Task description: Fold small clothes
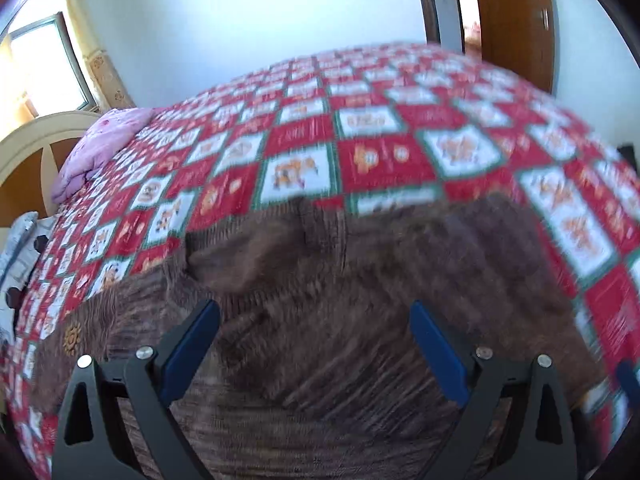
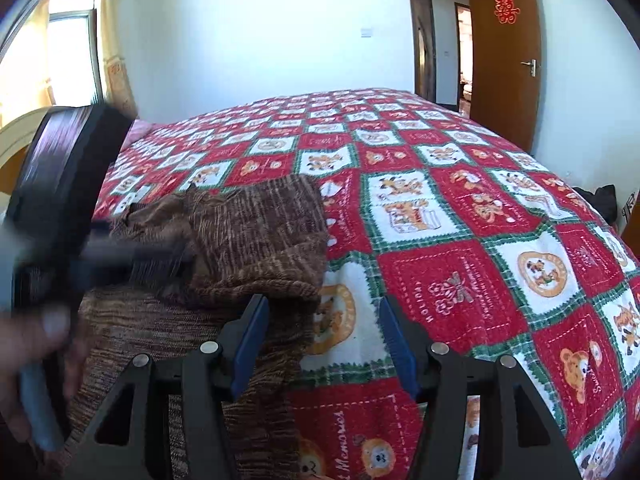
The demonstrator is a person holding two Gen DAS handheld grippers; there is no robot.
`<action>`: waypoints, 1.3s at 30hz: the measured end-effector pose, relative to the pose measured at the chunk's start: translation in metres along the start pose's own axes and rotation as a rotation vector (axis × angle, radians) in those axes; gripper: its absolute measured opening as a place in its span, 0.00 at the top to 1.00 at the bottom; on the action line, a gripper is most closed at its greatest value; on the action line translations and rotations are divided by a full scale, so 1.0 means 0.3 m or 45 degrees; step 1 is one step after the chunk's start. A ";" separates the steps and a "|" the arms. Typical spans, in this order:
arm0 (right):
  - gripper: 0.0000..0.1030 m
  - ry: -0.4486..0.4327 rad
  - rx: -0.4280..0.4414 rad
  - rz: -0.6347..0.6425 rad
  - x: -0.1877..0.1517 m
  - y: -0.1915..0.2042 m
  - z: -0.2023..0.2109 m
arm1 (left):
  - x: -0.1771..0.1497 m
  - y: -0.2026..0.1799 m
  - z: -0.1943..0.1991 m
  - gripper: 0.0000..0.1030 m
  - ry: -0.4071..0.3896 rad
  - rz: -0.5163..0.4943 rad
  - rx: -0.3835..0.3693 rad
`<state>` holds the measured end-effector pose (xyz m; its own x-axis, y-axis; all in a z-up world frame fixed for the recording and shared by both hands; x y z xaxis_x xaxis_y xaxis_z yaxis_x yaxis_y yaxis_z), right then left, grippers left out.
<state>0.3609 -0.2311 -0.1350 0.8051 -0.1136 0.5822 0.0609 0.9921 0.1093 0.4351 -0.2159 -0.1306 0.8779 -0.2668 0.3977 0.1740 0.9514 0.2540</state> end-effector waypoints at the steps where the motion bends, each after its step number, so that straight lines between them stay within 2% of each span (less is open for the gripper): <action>1: 0.43 -0.011 -0.004 -0.006 0.002 -0.004 0.006 | -0.027 0.002 -0.004 0.05 0.016 -0.023 0.051; 4: 0.43 -0.035 -0.005 -0.002 -0.001 -0.002 0.021 | -0.157 0.042 0.024 0.04 0.023 -0.060 0.131; 6: 0.43 -0.077 0.014 0.054 -0.003 0.021 0.047 | -0.234 0.081 0.034 0.04 0.065 -0.062 0.095; 9: 0.43 -0.126 0.096 0.184 -0.002 0.088 0.088 | -0.338 0.179 0.071 0.04 0.036 -0.003 0.015; 14: 0.43 0.031 0.251 0.414 0.102 0.262 0.030 | -0.385 0.381 0.106 0.04 -0.022 0.199 -0.025; 17: 0.43 0.113 0.236 0.483 0.164 0.357 -0.051 | -0.381 0.461 0.107 0.04 -0.021 0.290 -0.043; 20: 0.43 0.197 0.251 0.528 0.185 0.430 -0.140 | -0.390 0.478 0.106 0.04 -0.022 0.321 -0.063; 21: 0.43 0.229 0.214 0.550 0.185 0.454 -0.180 | -0.399 0.481 0.108 0.04 -0.027 0.322 -0.066; 23: 0.62 0.241 0.114 0.560 0.182 0.467 -0.227 | -0.415 0.482 0.105 0.04 -0.019 0.320 -0.077; 24: 0.78 0.237 0.118 0.549 0.180 0.462 -0.227 | -0.426 0.493 0.105 0.04 -0.014 0.320 -0.083; 25: 0.85 0.219 0.136 0.526 0.178 0.455 -0.212 | -0.428 0.498 0.099 0.04 -0.006 0.320 -0.087; 27: 0.88 0.179 0.164 0.546 0.152 0.454 -0.157 | -0.437 0.515 0.091 0.04 0.005 0.330 -0.089; 30: 0.88 0.146 0.252 0.669 0.074 0.493 -0.066 | -0.443 0.553 0.090 0.04 -0.008 0.359 -0.087; 32: 0.83 0.209 0.414 0.788 -0.005 0.522 -0.029 | -0.436 0.569 0.079 0.04 -0.006 0.380 -0.087; 34: 0.33 0.215 0.408 0.879 -0.068 0.545 -0.014 | -0.423 0.576 0.062 0.04 0.008 0.402 -0.095; 35: 0.33 0.198 0.410 0.906 -0.098 0.546 -0.001 | -0.419 0.575 0.057 0.04 0.013 0.411 -0.107; 36: 0.33 0.217 0.462 0.916 -0.119 0.538 0.008 | -0.419 0.574 0.054 0.04 0.013 0.416 -0.125; 39: 0.33 0.222 0.573 0.851 -0.134 0.485 0.039 | -0.408 0.555 0.050 0.04 0.024 0.419 -0.193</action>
<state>0.3304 -0.0828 -0.1330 0.6699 0.5403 0.5093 -0.6763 0.7271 0.1182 0.3499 -0.0270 -0.1236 0.9058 0.0594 0.4196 -0.0564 0.9982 -0.0195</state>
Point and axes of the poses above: each gripper's, at about its wrist camera, not at the fingertips, and z roughly against the way its jaws point, y to its left, x to its top, the point moved 1 cm from there along -z, roughly the way its jaws point, and after that the axes turned 15 degrees about y, right-handed, at the moved point
